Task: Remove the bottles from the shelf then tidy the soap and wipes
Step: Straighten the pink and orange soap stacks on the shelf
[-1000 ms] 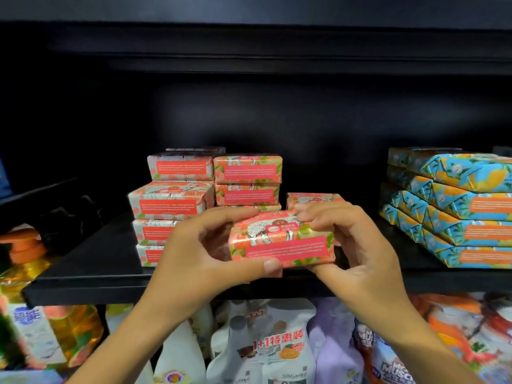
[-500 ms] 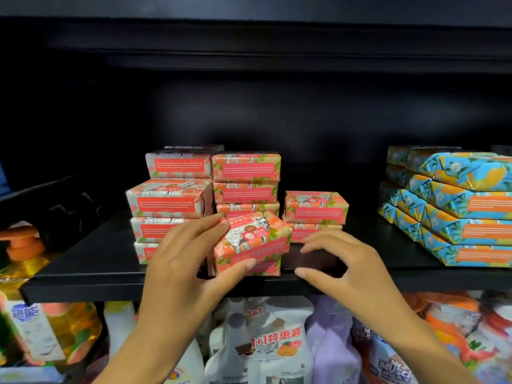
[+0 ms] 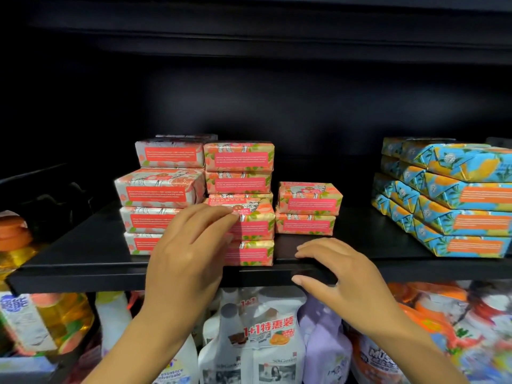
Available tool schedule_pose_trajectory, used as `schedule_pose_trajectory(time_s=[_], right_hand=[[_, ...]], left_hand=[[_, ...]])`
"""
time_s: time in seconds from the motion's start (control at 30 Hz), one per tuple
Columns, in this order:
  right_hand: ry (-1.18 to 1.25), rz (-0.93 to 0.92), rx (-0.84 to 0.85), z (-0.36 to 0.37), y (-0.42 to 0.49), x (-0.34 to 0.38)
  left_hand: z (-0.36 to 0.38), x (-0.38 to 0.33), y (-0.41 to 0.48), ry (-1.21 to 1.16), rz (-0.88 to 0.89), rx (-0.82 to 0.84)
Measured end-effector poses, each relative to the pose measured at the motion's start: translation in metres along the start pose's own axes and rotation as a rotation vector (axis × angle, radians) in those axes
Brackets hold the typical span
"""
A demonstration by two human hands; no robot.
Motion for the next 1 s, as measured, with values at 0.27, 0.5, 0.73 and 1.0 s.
schedule_pose_trajectory(time_s=[0.27,0.5,0.73,1.0], right_hand=[[0.13,-0.001,-0.023,-0.008,0.003,-0.002],[0.131,0.143,-0.402,-0.039,0.031,-0.027],[0.138,0.353,-0.065,-0.026,0.066,-0.047],[0.146,0.385,-0.074,-0.021,0.073,-0.048]], left_hand=[[-0.002,-0.022,0.0,-0.042,-0.005,-0.047],[0.046,-0.081,-0.013,-0.23,0.164,0.069],[0.084,-0.08,-0.026,-0.16,0.122,0.143],[0.081,-0.085,-0.025,-0.191,0.0,0.12]])
Point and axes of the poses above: each hand's wrist, its own y-axis towards the middle knuckle, its own z-axis out of the palm, x = y × z, the point moved 2 cm from there along y, towards the middle knuckle, and after that the axes turned 9 degrees about -x, right-handed, at the moved point
